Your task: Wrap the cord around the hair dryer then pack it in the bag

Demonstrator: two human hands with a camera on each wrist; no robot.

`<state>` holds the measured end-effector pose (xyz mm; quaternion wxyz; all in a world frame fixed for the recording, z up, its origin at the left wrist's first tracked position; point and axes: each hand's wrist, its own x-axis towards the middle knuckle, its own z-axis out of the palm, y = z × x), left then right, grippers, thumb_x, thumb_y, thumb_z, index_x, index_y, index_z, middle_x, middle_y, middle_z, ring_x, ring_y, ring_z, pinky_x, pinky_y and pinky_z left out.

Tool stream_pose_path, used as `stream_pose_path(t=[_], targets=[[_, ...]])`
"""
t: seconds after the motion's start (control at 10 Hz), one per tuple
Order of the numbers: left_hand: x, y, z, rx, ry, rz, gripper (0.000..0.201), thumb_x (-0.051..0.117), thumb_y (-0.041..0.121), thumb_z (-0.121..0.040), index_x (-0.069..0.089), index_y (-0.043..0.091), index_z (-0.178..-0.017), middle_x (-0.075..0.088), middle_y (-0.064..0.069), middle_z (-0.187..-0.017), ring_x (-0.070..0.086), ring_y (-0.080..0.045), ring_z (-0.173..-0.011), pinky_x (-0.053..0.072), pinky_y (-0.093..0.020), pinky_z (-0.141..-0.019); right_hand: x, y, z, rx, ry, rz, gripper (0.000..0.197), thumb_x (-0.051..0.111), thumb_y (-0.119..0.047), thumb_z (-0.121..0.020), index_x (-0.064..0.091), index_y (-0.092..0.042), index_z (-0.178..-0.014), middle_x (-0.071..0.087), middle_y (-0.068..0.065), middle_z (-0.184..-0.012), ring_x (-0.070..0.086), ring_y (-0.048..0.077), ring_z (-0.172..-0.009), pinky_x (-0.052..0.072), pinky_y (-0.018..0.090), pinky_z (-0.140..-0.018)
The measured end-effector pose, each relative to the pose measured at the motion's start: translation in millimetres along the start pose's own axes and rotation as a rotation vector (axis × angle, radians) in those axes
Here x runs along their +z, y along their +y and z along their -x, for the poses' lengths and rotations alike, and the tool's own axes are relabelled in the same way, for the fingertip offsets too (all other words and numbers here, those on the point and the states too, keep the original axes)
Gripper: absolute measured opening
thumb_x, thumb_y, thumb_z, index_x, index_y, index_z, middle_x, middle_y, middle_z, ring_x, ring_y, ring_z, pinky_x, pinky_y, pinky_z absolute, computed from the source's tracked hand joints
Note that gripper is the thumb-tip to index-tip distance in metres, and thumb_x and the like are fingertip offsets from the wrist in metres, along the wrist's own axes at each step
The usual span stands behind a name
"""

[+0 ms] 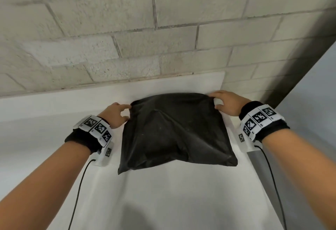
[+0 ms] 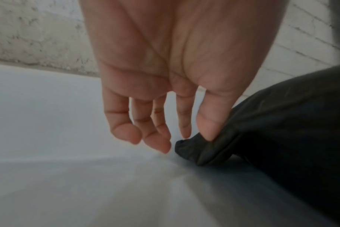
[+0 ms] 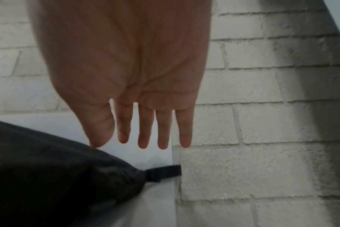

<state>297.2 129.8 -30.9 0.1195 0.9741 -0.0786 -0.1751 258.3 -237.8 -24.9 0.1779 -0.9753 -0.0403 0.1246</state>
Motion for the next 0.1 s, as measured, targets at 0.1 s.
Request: stream_pose_path(t=[0.1], targets=[[-8.9, 1.8, 17.7, 0.03, -0.026, -0.002, 0.042, 0.05, 0.027, -0.09, 0.043, 0.023, -0.131, 0.049, -0.01, -0.129, 0.046, -0.028, -0.118, 0.031, -0.034, -0.103, -2.5, -14.5, 13.9, -0.018, 0.023, -0.019, 0.049, 0.05, -0.013, -0.092, 0.037, -0.013, -0.138, 0.04, 0.015, -0.141, 0.038, 0.029, -0.13, 0.025, 0.03, -0.109]])
